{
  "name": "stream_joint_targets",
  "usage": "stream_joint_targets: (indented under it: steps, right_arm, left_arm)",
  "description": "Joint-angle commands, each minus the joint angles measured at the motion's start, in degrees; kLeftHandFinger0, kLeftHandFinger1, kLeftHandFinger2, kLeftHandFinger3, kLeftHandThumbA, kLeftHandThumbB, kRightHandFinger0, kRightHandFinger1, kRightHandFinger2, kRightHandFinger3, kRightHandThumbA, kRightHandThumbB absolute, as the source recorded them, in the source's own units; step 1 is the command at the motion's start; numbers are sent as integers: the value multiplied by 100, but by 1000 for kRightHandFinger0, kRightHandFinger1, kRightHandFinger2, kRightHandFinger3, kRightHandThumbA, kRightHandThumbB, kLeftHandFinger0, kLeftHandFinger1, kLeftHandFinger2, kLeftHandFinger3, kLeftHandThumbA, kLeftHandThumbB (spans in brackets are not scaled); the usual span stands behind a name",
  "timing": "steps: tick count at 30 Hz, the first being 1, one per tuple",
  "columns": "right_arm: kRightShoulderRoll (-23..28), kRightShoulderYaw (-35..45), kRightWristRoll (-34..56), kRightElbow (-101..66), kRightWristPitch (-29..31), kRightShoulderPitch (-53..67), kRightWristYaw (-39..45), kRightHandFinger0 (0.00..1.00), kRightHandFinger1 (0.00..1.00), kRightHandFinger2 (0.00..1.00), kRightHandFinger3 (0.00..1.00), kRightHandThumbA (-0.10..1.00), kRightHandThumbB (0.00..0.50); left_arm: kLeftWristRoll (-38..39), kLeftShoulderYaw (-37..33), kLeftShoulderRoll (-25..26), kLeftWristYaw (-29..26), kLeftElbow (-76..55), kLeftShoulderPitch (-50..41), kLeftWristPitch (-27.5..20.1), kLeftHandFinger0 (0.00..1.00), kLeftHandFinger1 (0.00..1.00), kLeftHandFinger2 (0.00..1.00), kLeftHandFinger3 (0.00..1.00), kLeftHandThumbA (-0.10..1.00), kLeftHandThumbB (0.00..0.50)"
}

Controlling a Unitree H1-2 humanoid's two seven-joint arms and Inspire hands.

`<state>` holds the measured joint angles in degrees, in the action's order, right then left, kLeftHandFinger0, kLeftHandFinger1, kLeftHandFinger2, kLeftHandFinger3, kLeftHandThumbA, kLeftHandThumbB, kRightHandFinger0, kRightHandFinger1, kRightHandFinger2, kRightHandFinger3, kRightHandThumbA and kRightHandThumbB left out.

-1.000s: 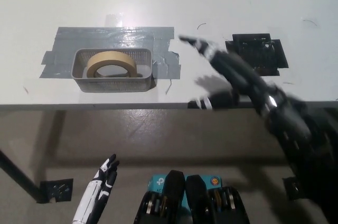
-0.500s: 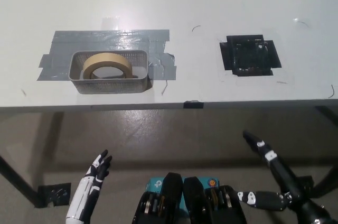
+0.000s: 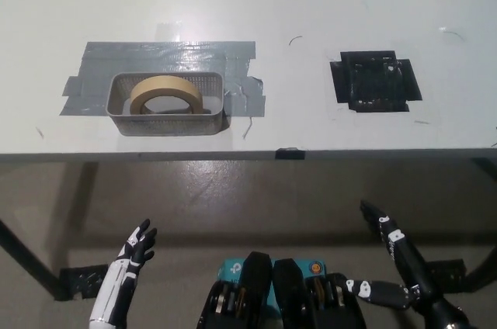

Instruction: The robot picks the tape placed on the black area with right hand and places it in the small grey container.

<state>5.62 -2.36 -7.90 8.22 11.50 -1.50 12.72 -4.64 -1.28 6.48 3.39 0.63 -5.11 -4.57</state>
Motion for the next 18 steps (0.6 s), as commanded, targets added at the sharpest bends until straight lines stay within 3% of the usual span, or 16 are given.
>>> stream_joint_targets:
  steps: [1,12,15,18]
  right_arm:
    - [-5,-43,138,-10,497,-119,-140,1000,1000,1000,1000,1000,190]
    - [-9,-164,264,-65,511,12,-85,1000,1000,1000,1000,1000,200]
    - [-54,-163,347,-70,609,99,-128,1000,1000,1000,1000,1000,251]
    - [-64,-151,366,-55,638,76,-152,1000,1000,1000,1000,1000,264]
  left_arm:
    - [124,62,51,35,-185,9,24,1000,1000,1000,1000,1000,110]
    - [135,98,17,20,-129,-223,-129,1000,1000,1000,1000,1000,113]
    - [170,86,26,48,-153,-330,-171,1000,1000,1000,1000,1000,109]
    - [199,87,8,47,-136,-319,-186,1000,1000,1000,1000,1000,110]
